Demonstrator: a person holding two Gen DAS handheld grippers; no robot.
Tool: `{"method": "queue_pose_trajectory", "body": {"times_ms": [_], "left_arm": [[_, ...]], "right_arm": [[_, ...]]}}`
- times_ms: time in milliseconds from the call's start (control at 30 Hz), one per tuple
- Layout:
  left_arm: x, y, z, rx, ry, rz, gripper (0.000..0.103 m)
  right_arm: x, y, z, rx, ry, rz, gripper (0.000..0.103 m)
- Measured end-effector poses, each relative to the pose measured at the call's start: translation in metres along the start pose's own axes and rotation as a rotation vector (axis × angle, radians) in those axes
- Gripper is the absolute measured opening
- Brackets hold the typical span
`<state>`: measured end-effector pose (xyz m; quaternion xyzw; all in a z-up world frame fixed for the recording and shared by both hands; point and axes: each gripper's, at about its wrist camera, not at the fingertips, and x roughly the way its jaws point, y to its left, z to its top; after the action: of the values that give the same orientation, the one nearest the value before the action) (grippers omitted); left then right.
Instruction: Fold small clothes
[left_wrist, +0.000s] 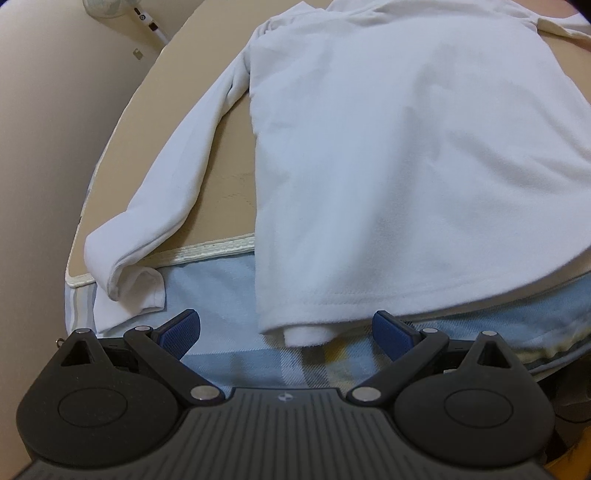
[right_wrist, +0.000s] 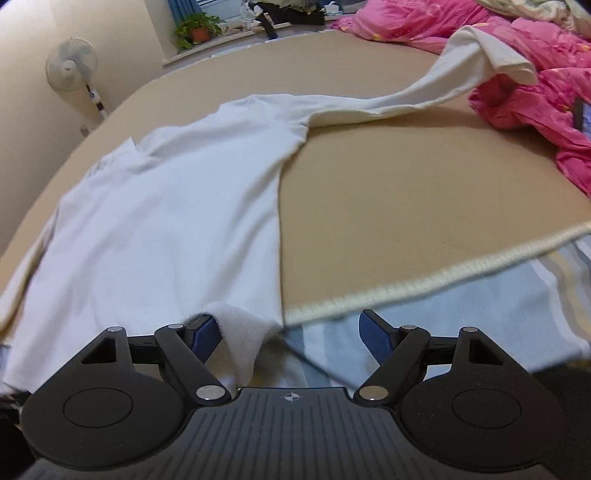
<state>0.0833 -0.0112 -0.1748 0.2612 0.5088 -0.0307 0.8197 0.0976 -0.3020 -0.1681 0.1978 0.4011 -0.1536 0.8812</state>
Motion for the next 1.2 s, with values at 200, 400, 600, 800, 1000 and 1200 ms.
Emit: {"method": "queue_pose_trajectory", "body": {"times_ms": [200, 400, 600, 800, 1000, 1200], "left_arm": [[0.002, -0.006, 0.005, -0.011, -0.013, -0.054, 0.101], [-0.024, -0.033, 0.022, 0.059, -0.116, -0.216, 0.101], [-0.048, -0.084, 0.049, 0.177, -0.233, -0.3, 0.102], [-0.025, -0.109, 0.073, 0.164, -0.185, -0.217, 0.102], [-0.006, -0.065, 0.075, 0.074, -0.163, -0.051, 0.102], [0.025, 0.012, 0.061, -0.084, -0.079, 0.109, 0.102]], "right_arm": [[0.032, -0.002, 0.0, 0.081, 0.062, 0.013, 0.081], [0.034, 0.005, 0.013, 0.149, 0.005, 0.038, 0.081], [0.025, 0.0, 0.036, 0.156, -0.058, 0.042, 0.081], [0.02, -0.005, 0.037, 0.153, -0.076, 0.046, 0.081], [0.025, -0.015, 0.034, 0.167, -0.082, 0.027, 0.081], [0.029, -0.04, 0.03, 0.18, -0.089, -0.052, 0.082]]}}
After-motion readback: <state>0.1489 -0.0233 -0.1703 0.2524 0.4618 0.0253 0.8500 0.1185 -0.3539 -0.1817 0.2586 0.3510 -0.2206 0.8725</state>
